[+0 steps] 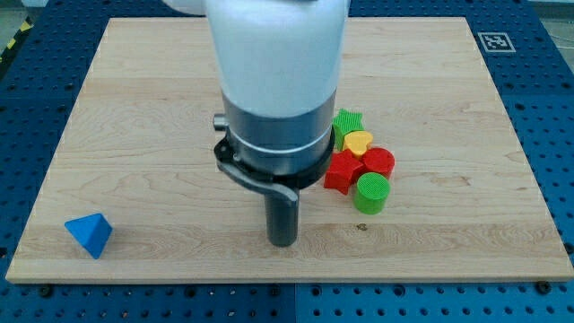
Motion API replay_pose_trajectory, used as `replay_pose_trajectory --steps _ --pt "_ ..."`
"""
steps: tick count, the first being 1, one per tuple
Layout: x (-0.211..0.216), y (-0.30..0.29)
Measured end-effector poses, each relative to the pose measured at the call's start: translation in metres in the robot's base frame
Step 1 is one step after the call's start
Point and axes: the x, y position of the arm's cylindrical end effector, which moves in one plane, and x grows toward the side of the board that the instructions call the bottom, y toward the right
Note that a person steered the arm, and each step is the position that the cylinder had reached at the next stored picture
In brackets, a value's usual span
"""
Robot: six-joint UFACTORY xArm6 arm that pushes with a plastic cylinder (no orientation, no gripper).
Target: Slide the blue cube into the blue triangle
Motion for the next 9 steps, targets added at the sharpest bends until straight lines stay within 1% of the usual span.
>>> replay_pose_trajectory --steps 2,3,4,5,7,8,9 --pt "-0.013 0.001" --pt "-0.017 0.021" --pt "-0.011 0.054" --pt "-0.036 0.065" --pt "-0.044 0.015" --pt "-0.053 0.011" --pt "-0.071 0.011"
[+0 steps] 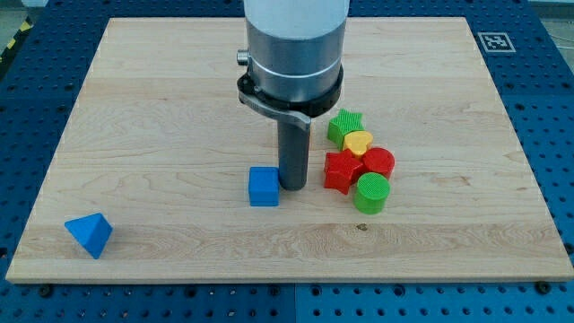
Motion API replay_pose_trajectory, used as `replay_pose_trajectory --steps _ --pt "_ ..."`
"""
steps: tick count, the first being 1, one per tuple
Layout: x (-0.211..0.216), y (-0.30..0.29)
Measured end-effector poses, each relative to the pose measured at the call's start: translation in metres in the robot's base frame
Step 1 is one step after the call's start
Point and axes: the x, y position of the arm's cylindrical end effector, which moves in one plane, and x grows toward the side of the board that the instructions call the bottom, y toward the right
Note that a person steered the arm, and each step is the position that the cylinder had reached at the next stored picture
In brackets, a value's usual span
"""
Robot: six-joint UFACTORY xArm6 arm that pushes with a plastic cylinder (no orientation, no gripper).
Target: Slide the blue cube into the blue triangle
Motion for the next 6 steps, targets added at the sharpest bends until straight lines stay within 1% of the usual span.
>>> replay_pose_trajectory --steps 4,6 --pt "-0.014 -0.027" --pt "-0.034 -0.057"
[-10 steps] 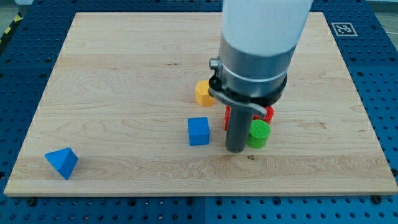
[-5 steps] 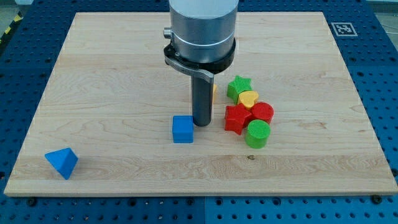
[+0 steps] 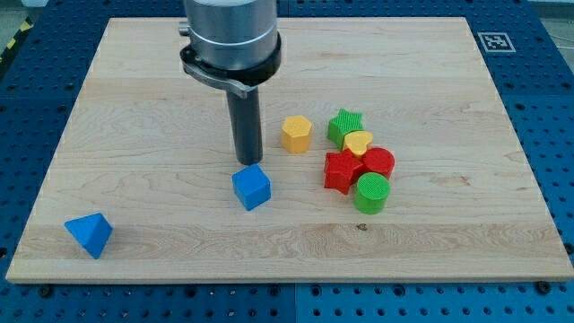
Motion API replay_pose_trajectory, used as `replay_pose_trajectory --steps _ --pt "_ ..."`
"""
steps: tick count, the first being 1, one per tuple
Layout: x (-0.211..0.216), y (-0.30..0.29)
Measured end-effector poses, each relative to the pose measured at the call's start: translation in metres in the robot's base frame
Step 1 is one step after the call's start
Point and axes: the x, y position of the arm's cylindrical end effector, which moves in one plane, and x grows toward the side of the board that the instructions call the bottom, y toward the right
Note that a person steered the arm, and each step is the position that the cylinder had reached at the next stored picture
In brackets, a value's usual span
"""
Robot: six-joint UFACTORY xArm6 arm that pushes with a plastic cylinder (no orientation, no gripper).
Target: Slide the blue cube into the blue triangle
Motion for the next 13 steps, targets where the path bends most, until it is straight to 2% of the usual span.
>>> replay_pose_trajectory --steps 2,3,5,6,7,8,9,11,12,13 --pt "0.005 0.055" --pt "0.027 0.041" --pt "0.055 -0.036" --pt "0.060 -0.037" --pt "0.064 0.000" --pt "0.087 -0.007" --pt "0.094 -0.047" --pt "0.083 -0.088" --pt "0.055 -0.096" --pt "0.048 -0.114"
